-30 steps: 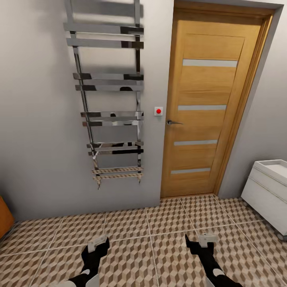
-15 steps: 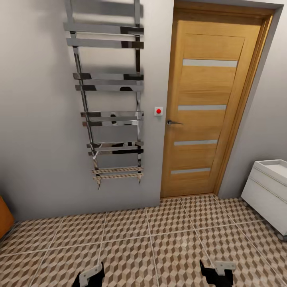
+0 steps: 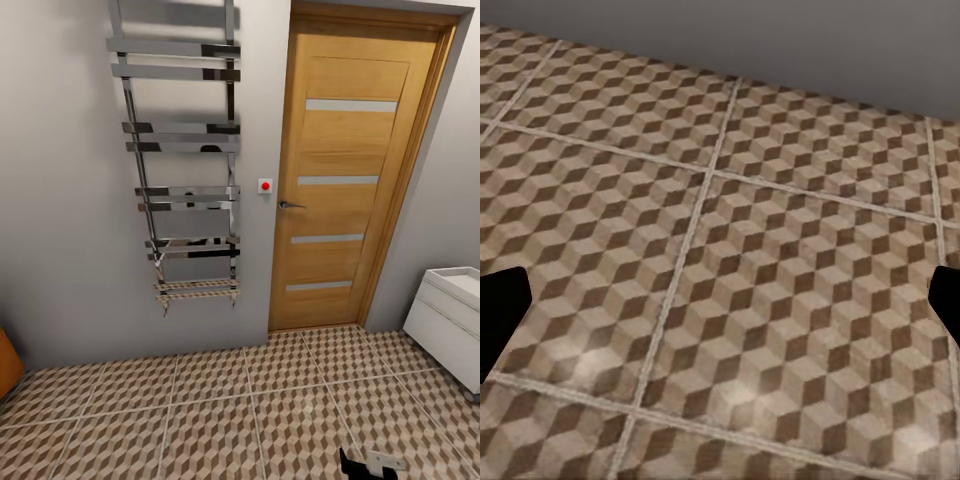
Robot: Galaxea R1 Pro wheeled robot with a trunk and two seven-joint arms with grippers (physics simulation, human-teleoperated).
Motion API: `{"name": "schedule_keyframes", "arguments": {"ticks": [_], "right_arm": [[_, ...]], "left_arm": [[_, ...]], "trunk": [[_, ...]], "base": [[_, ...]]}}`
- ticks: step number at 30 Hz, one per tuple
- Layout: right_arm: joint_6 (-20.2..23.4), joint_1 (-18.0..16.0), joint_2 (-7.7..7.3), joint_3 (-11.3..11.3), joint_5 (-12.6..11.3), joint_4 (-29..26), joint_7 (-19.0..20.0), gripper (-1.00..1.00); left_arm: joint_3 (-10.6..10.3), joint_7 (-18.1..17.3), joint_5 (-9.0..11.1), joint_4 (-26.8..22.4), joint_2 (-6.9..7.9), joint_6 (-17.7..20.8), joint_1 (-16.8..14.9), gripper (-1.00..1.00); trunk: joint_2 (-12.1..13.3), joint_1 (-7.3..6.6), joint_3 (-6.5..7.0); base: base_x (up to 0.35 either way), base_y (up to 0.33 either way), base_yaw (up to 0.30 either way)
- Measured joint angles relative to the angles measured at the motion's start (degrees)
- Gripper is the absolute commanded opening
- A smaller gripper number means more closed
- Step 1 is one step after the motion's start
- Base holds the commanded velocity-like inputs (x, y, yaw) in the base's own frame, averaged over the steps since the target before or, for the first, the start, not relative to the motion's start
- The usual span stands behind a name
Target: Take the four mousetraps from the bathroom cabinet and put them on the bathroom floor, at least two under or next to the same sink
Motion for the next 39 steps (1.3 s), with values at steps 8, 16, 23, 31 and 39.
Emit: {"name": "schedule_keyframes", "arguments": {"ticks": [8,16,23,31,39], "right_arm": [[-0.1,0.1,-0.29,0.2,2.1,1.1,0.1,1.00],[-0.6,1.0,-0.45,0.3,2.7,1.2,0.1,1.00],[-1.1,3.5,-0.42,0.4,6.3,1.3,0.3,1.00],[-9.4,5.2,-0.23,0.3,8.2,1.5,0.2,1.00],[-12.1,5.6,0.14,0.2,8.2,1.7,-0.4,1.00]], "left_arm": [[0.0,-0.3,0.0,0.0,0.09,-2.5,1.5,1.00],[-0.1,-0.3,0.1,0.0,-0.25,-2.7,2.4,1.00],[-0.1,-0.2,0.1,0.0,-0.29,-2.9,2.8,1.00],[0.0,-0.3,0.2,0.0,-0.39,-2.9,3.8,1.00],[0.3,-0.1,0.6,-0.1,-0.31,-2.6,4.0,1.00]], "trunk": [[0.0,0.00,0.00],[0.0,0.00,0.00],[0.0,0.00,0.00],[0.0,0.00,0.00],[0.0,0.00,0.00]], "base": [[0.000,0.000,0.000],[0.000,0.000,0.000],[0.000,0.000,0.000],[0.000,0.000,0.000],[0.000,0.000,0.000]]}}
